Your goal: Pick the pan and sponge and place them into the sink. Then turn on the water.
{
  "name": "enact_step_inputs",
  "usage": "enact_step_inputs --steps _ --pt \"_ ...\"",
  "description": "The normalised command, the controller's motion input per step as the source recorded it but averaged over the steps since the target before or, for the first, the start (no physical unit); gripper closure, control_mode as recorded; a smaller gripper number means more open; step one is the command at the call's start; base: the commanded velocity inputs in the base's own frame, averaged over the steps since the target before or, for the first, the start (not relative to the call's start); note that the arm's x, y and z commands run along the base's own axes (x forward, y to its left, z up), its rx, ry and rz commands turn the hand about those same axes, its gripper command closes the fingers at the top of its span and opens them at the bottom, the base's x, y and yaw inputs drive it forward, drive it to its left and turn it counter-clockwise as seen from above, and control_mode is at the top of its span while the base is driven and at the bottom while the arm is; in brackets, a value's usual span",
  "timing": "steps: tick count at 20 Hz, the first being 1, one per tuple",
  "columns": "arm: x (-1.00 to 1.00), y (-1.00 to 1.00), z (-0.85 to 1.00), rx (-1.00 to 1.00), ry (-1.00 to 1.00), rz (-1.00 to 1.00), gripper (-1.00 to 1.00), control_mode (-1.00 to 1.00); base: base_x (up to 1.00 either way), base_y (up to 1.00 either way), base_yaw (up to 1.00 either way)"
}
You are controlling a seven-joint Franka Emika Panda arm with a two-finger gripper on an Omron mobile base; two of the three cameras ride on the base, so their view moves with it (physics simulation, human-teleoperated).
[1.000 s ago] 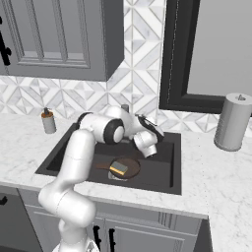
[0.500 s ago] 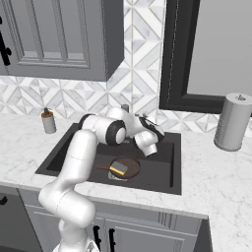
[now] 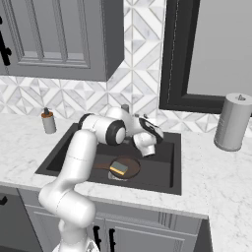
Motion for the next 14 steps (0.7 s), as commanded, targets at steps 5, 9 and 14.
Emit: enact_step_inputs --steps 5,9,14 --pt "0.11 -0.64 0.0 0.16 0.0 -0.09 1.0 -1.0 0.0 0.0 0.0" --pt "0.26 -0.96 0.0 0.24 0.0 -0.06 1.0 -1.0 0.0 0.0 0.0" --pt "0.4 -1.0 0.0 0.3 0.0 -0.06 1.0 -1.0 0.0 0.0 0.0"
